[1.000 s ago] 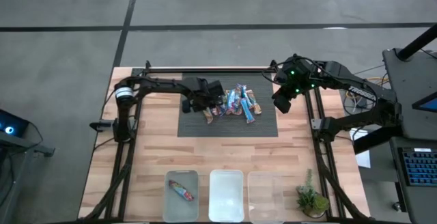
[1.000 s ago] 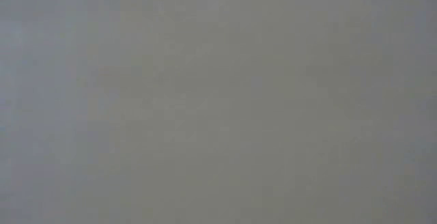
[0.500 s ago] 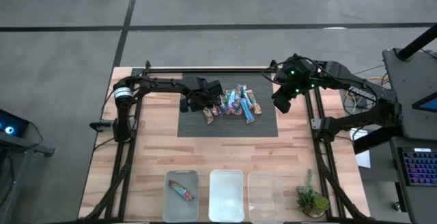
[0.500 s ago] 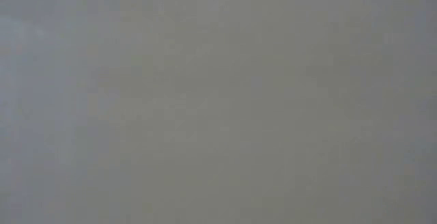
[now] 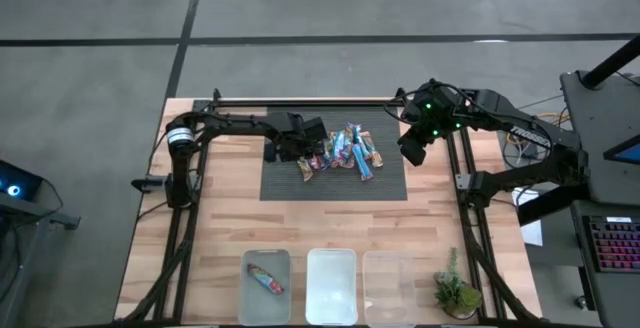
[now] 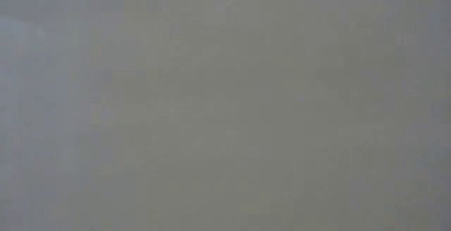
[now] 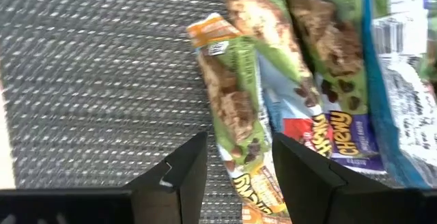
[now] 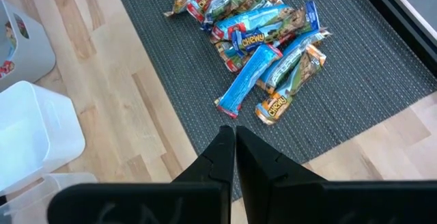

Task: Pick and place Granola Bars by type
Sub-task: Put the yellow granola bar into the transparent bin

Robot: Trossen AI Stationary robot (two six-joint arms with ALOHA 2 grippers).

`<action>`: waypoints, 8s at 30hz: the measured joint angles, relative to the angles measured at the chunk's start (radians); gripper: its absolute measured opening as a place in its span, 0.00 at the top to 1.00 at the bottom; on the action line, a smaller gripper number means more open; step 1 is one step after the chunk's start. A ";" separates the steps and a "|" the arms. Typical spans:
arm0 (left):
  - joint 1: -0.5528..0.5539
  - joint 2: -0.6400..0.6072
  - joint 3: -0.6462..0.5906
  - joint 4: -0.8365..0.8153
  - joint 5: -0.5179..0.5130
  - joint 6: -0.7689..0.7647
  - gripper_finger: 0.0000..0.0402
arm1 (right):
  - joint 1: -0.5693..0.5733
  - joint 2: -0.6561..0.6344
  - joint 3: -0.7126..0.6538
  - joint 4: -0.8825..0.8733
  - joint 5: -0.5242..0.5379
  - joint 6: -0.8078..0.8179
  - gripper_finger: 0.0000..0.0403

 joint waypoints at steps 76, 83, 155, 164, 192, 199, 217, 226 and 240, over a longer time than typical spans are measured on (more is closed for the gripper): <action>0.009 0.000 -0.002 -0.007 -0.004 -0.006 0.63 | 0.000 0.000 0.000 0.019 0.000 -0.003 0.98; 0.017 0.000 -0.002 0.017 -0.009 -0.006 0.63 | 0.000 0.000 0.000 0.019 0.000 -0.004 0.98; 0.026 0.055 -0.056 0.147 0.047 -0.040 0.65 | 0.000 0.000 0.000 0.019 0.001 0.008 0.98; 0.026 0.055 -0.055 0.118 0.044 -0.032 0.78 | 0.000 0.000 0.000 0.019 0.001 0.006 0.98; 0.019 0.051 0.371 -0.248 0.009 0.193 0.81 | 0.000 0.000 0.000 0.019 0.001 0.004 0.98; -0.027 0.050 0.504 -0.290 0.012 0.235 0.81 | 0.000 0.000 0.000 0.019 0.001 0.004 0.98; -0.236 0.035 0.715 -0.289 0.008 0.280 0.81 | 0.000 -0.113 0.001 0.013 -0.065 -0.030 0.98; -0.286 0.035 0.719 -0.146 0.009 0.297 0.81 | 0.000 -0.270 0.001 0.012 -0.261 -0.063 0.98; -0.413 0.035 0.720 0.113 0.063 0.461 0.81 | 0.000 -0.435 0.001 0.009 -0.311 0.015 0.98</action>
